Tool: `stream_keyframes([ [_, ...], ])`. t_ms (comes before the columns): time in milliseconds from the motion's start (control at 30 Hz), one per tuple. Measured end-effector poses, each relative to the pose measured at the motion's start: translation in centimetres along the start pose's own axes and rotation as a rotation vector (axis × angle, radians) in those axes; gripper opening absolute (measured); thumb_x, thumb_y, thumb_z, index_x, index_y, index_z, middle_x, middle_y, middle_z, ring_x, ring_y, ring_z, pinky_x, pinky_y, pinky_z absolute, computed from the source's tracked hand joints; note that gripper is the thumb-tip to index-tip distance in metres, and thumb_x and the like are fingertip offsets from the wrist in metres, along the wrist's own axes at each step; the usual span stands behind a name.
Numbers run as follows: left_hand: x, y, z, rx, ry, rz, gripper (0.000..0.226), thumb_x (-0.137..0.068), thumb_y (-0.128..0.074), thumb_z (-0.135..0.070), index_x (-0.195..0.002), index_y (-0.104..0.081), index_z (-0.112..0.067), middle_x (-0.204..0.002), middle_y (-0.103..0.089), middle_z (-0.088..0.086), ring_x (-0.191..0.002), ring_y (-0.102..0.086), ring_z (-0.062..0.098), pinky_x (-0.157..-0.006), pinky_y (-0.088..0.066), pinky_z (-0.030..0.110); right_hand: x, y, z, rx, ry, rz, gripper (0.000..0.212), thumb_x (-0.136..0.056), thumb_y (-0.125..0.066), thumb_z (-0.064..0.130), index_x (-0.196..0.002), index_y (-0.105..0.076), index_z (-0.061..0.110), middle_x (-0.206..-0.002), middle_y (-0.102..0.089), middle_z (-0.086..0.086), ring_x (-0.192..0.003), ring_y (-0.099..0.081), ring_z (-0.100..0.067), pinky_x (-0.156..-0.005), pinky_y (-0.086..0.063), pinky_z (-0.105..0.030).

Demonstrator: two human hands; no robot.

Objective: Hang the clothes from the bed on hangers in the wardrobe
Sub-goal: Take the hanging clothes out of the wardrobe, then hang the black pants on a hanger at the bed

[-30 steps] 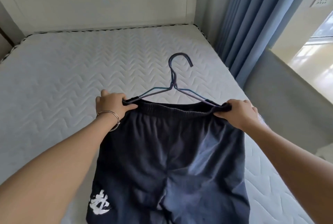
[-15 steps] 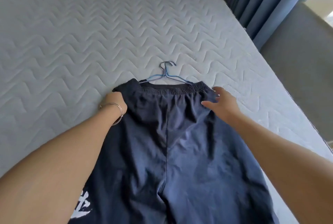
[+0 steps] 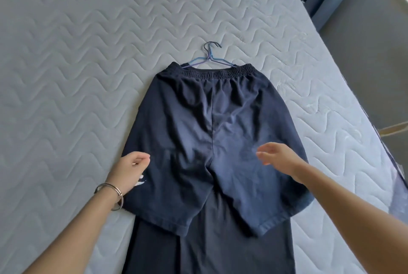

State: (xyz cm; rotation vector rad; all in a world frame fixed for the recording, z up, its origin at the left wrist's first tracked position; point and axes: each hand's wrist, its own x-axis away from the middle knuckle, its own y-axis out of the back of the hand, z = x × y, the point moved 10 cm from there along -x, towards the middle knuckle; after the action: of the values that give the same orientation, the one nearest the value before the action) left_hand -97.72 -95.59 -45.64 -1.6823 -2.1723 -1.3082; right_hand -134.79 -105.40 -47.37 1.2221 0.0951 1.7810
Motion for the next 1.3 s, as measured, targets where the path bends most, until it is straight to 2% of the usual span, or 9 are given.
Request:
stream_keyframes([
  [200, 15.9, -0.6, 10.3, 0.030, 0.157, 0.103, 0.019, -0.089, -0.056, -0.009, -0.106, -0.063, -0.005, -0.110, -0.065, 0.016, -0.106, -0.060, 0.030, -0.096, -0.042, 0.037, 14.4, -7.1, -4.2, -0.075, -0.020, 0.109, 0.026, -0.087, -0.060, 0.014, -0.110, -0.064, 0.003, -0.090, -0.065, -0.007, -0.080, -0.064, -0.023, -0.077, -0.046, -0.027],
  [367, 31.6, -2.4, 20.7, 0.034, 0.313, 0.114, 0.021, -0.088, -0.056, -0.009, -0.108, -0.063, -0.004, -0.109, -0.066, 0.016, -0.104, -0.061, 0.030, -0.096, -0.044, 0.038, 25.6, -12.3, -9.7, 0.310, -0.029, 0.305, 0.031, -0.089, -0.055, 0.023, -0.117, -0.062, 0.011, -0.119, -0.064, -0.007, -0.110, -0.059, -0.025, -0.097, -0.043, -0.031],
  [533, 47.1, -7.4, 30.4, 0.224, 0.558, 0.049, 0.018, -0.088, -0.056, -0.006, -0.104, -0.064, 0.000, -0.102, -0.068, 0.017, -0.093, -0.064, 0.030, -0.082, -0.047, 0.028, 31.5, -14.5, -16.1, 0.313, -0.087, 0.323, 0.024, -0.087, -0.059, 0.017, -0.106, -0.067, 0.005, -0.103, -0.066, -0.013, -0.100, -0.063, -0.032, -0.091, -0.049, -0.038],
  [633, 54.8, -11.2, 34.5, 0.452, 0.740, -0.096, 0.021, -0.089, -0.053, -0.001, -0.106, -0.061, 0.009, -0.097, -0.064, 0.019, -0.084, -0.057, 0.027, -0.050, -0.042, 0.010, 33.8, -16.6, -18.9, 0.443, -0.055, 0.383, 0.023, -0.087, -0.059, 0.020, -0.105, -0.068, 0.008, -0.109, -0.067, -0.011, -0.105, -0.062, -0.030, -0.088, -0.047, -0.033],
  [733, 60.0, -15.0, 37.6, 0.655, 0.877, -0.199, 0.023, -0.091, -0.050, -0.001, -0.108, -0.058, 0.012, -0.096, -0.058, 0.018, -0.073, -0.051, 0.025, -0.039, -0.039, 0.009, 35.5, -19.2, -20.1, 0.481, -0.037, 0.452, 0.020, -0.087, -0.059, 0.013, -0.106, -0.065, 0.007, -0.112, -0.065, -0.016, -0.103, -0.062, -0.032, -0.089, -0.048, -0.036],
  [867, 65.6, -18.2, 41.2, 0.900, 0.993, -0.340, 0.027, -0.091, -0.052, -0.006, -0.114, -0.057, 0.007, -0.096, -0.058, 0.014, -0.077, -0.051, 0.025, -0.054, -0.033, 0.027, 38.0, -22.9, -18.9, 0.575, -0.012, 0.547, 0.010, -0.088, -0.056, 0.012, -0.096, -0.062, 0.012, -0.087, -0.063, -0.006, -0.071, -0.058, -0.016, -0.059, -0.047, -0.019],
  [1000, 70.5, -19.5, 45.1, 1.127, 1.059, -0.444, 0.031, -0.090, -0.055, -0.011, -0.117, -0.056, 0.004, -0.102, -0.061, 0.014, -0.088, -0.053, 0.026, -0.066, -0.040, 0.030, 39.5, -27.6, -15.6, 0.706, 0.074, 0.560, 0.009, -0.088, -0.053, 0.007, -0.085, -0.060, 0.013, -0.080, -0.062, -0.008, -0.062, -0.056, -0.015, -0.040, -0.036, -0.010],
  [1133, 74.7, -18.1, 49.7, 1.182, 1.093, -0.530, 0.027, -0.089, -0.056, -0.008, -0.110, -0.061, 0.007, -0.112, -0.063, 0.023, -0.096, -0.056, 0.028, -0.087, -0.042, 0.036, 41.9, -34.4, -11.9, 0.803, 0.140, 0.539, 0.010, -0.090, -0.049, 0.002, -0.088, -0.059, 0.004, -0.071, -0.060, -0.008, -0.057, -0.053, -0.016, -0.032, -0.035, -0.007],
  [1300, 79.4, -13.6, 57.4, 1.295, 1.079, -0.666, 0.026, -0.089, -0.054, -0.007, -0.110, -0.060, 0.006, -0.102, -0.062, 0.019, -0.087, -0.054, 0.026, -0.069, -0.038, 0.028, 49.1, -47.2, -7.7, 0.929, 0.263, 0.637, 0.020, -0.093, -0.046, 0.005, -0.105, -0.059, -0.005, -0.085, -0.059, -0.014, -0.058, -0.059, -0.015, -0.040, -0.040, -0.012],
])
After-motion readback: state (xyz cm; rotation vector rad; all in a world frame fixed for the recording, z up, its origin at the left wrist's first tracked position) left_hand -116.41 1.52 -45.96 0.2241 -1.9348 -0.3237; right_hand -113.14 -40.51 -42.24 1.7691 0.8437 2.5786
